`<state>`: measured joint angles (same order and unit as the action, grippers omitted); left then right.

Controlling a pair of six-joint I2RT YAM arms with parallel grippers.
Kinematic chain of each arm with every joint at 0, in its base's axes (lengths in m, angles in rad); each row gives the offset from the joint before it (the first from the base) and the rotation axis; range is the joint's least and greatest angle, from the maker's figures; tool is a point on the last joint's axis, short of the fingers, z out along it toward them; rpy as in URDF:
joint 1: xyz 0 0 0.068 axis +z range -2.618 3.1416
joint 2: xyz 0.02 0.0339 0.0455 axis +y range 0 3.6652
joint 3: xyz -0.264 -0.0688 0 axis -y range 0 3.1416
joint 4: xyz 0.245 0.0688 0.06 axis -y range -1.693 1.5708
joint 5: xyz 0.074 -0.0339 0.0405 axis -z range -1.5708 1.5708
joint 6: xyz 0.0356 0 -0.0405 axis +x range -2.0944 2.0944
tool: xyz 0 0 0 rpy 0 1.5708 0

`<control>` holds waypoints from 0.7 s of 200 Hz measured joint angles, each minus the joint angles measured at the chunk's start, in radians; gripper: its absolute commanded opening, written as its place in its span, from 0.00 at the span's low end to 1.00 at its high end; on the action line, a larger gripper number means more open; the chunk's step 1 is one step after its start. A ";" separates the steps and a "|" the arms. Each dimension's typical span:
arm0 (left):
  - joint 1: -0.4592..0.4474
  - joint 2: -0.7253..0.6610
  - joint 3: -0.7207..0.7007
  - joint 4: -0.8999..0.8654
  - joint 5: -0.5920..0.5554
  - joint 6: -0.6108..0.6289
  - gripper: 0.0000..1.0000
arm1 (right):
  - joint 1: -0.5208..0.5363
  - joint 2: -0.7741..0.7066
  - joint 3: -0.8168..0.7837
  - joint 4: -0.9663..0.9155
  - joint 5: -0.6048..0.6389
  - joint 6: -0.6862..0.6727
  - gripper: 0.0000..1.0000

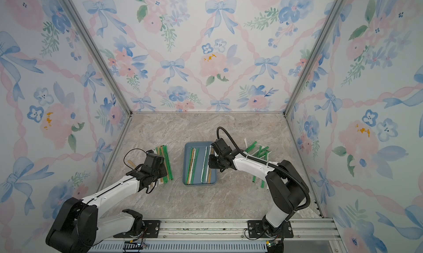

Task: Put the straws into the storage box
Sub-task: Place the straw in the storage box.

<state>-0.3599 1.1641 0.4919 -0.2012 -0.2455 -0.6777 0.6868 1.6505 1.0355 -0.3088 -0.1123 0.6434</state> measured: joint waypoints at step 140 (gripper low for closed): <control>-0.433 0.185 0.229 0.074 0.040 -0.121 0.06 | -0.060 -0.067 -0.035 -0.039 0.026 -0.037 0.33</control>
<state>-0.7929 1.3495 0.7208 -0.1268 -0.2058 -0.7986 0.6273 1.5833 1.0000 -0.3473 -0.0868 0.6064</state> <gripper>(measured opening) 0.068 0.330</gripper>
